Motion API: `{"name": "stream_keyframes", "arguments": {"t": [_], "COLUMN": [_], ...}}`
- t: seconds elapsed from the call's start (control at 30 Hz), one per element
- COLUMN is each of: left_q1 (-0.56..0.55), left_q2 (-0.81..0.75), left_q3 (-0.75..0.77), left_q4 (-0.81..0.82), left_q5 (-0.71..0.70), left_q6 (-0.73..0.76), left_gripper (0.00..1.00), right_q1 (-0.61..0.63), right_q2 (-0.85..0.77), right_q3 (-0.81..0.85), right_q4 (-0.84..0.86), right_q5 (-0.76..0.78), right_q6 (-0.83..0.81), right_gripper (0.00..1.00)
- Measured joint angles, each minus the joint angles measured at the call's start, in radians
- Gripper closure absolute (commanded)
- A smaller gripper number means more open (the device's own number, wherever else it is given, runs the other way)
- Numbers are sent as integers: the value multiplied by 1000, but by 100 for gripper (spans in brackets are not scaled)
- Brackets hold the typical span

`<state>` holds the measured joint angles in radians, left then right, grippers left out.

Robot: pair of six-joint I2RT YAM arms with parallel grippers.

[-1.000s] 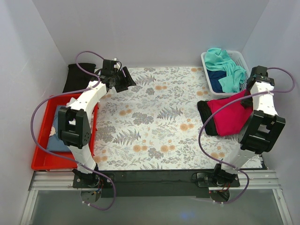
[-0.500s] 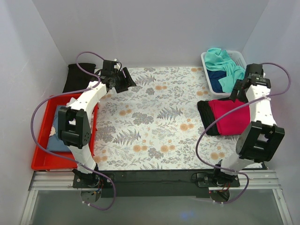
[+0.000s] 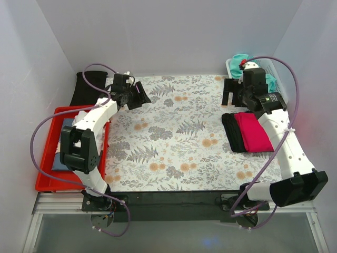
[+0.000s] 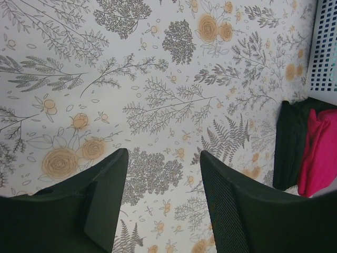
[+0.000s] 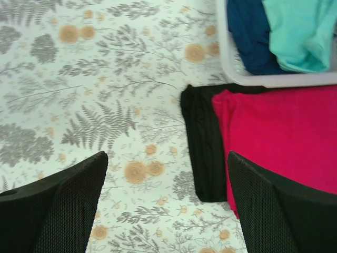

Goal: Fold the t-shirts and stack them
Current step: Put the neatly folded tshirt into the corner of the board with the right arm

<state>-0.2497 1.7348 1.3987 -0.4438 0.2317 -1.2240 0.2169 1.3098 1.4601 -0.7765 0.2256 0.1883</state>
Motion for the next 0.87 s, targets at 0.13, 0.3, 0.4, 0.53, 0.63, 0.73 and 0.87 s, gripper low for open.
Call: {"name": "stream_keyframes", "arguments": {"t": [0.13, 0.3, 0.4, 0.53, 0.63, 0.73, 0.87], "left_q1": [0, 0, 0, 0, 0, 0, 0], "left_q2": [-71, -156, -200, -235, -251, -262, -273], "left_q3": [-44, -90, -122, -147, -161, -169, -175], "left_q4": [6, 28, 31, 35, 35, 34, 33], "left_q5": [-24, -52, -75, -105, -126, -144, -165], "left_q6": [12, 23, 33, 40, 43, 49, 54], "left_gripper": [41, 33, 18, 17, 16, 16, 15], "right_q1": [69, 143, 212, 263, 269, 271, 277], "right_q2": [1, 18, 50, 112, 150, 171, 176], "right_q3": [27, 41, 51, 79, 92, 100, 105], "right_q4": [31, 105, 143, 171, 177, 177, 180], "right_q5": [-50, -132, -187, -233, -248, -253, -252], "right_q6": [-1, -15, -32, -47, -59, -68, -85], "right_gripper": [2, 2, 2, 1, 2, 2, 2]}}
